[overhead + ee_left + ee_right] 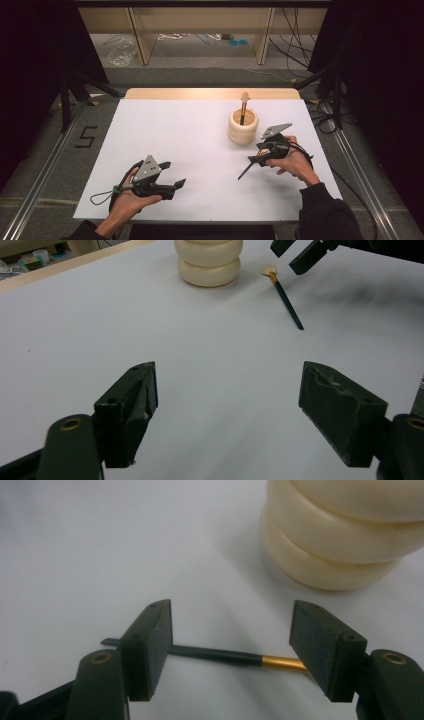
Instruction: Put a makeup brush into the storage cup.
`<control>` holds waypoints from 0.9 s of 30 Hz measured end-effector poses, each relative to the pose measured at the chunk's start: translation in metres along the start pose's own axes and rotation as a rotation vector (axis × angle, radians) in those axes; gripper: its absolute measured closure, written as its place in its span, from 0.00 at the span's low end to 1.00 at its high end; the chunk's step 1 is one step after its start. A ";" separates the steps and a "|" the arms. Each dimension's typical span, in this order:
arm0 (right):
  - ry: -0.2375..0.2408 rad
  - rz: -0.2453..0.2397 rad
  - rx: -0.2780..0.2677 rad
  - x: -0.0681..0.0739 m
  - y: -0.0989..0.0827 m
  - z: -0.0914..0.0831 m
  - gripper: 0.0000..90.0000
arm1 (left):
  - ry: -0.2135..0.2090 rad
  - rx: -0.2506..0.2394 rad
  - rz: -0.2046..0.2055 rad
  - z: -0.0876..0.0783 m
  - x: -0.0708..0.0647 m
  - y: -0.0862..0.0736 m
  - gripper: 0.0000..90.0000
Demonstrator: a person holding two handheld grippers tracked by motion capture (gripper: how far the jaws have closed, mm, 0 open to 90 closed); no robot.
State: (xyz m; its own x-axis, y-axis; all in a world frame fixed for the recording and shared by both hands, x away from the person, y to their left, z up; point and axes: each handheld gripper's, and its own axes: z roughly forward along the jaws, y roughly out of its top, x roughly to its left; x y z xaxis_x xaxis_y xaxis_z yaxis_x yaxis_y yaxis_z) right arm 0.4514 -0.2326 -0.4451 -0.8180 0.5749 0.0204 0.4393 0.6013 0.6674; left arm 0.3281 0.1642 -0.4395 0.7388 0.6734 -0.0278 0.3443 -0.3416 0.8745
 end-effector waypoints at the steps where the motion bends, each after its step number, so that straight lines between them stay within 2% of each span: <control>1: 0.008 -0.006 -0.003 -0.001 0.000 0.002 0.38 | 0.000 0.000 0.001 0.000 0.000 0.000 0.26; 3: 0.018 -0.001 0.014 -0.001 -0.001 0.004 0.37 | 0.000 -0.001 -0.001 0.000 0.000 0.000 0.26; 9: 0.059 -0.041 0.066 -0.003 -0.001 0.011 0.37 | 0.001 -0.001 -0.002 0.000 0.000 0.000 0.26; 11: 0.066 -0.041 0.077 -0.003 -0.001 0.011 0.37 | 0.001 0.000 -0.003 0.000 0.000 0.000 0.27; 16: 0.065 -0.075 0.097 -0.004 0.000 0.013 0.35 | 0.002 0.001 -0.001 0.000 0.000 0.000 0.27; 20: 0.078 -0.079 0.114 -0.005 -0.002 0.017 0.36 | 0.004 0.000 -0.003 0.000 0.000 0.000 0.27; 21: 0.082 -0.092 0.125 -0.006 -0.002 0.017 0.36 | 0.003 0.001 -0.003 0.000 0.000 0.000 0.27; 27: 0.080 -0.099 0.135 -0.007 -0.002 0.020 0.35 | 0.002 0.003 -0.002 0.000 0.000 0.000 0.27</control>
State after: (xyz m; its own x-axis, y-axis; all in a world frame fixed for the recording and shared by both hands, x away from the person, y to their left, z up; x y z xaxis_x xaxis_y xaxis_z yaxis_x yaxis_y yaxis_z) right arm 0.4634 -0.2270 -0.4616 -0.8843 0.4664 0.0220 0.3965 0.7251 0.5630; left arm 0.3280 0.1641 -0.4396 0.7369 0.6754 -0.0289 0.3478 -0.3421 0.8729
